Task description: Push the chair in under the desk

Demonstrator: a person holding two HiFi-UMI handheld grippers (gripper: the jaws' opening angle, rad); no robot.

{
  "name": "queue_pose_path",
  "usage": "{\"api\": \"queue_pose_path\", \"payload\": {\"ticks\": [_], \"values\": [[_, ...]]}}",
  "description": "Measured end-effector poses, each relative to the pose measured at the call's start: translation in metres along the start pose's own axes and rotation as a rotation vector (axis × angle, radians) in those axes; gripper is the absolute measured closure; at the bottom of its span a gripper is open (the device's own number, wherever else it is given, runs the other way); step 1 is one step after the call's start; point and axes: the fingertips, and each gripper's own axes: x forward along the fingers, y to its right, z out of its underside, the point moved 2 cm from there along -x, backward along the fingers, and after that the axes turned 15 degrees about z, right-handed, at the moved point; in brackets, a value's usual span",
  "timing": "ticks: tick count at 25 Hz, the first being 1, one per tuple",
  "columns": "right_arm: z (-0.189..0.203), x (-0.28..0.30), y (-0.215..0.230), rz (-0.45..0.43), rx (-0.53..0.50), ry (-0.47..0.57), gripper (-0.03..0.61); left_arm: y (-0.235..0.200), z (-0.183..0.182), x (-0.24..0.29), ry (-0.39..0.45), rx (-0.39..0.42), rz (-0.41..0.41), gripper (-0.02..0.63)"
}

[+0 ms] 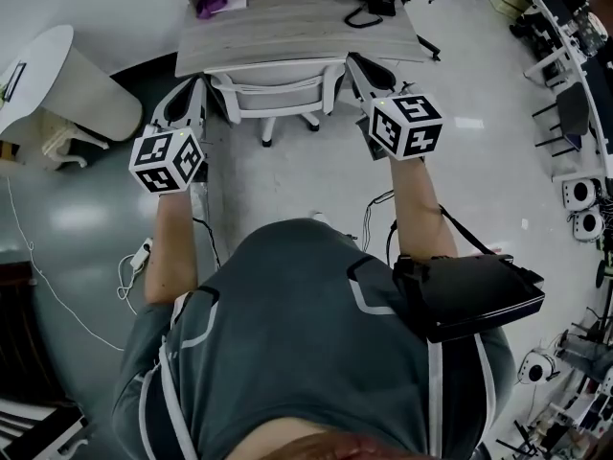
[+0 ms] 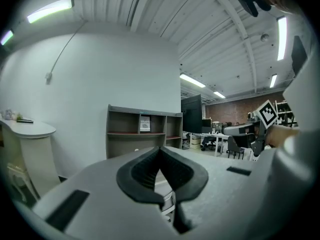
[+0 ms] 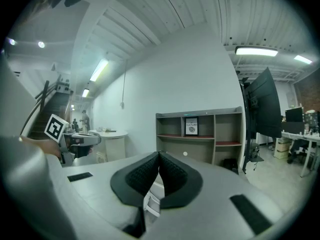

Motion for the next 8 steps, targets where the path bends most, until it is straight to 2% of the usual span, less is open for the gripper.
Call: {"api": "queue_pose_path", "payload": {"ticks": [8], "values": [[-0.0004, -0.0008, 0.0037, 0.035, 0.014, -0.005, 0.551, -0.0078, -0.0053, -0.0046, 0.004, 0.001, -0.026, 0.606]]}}
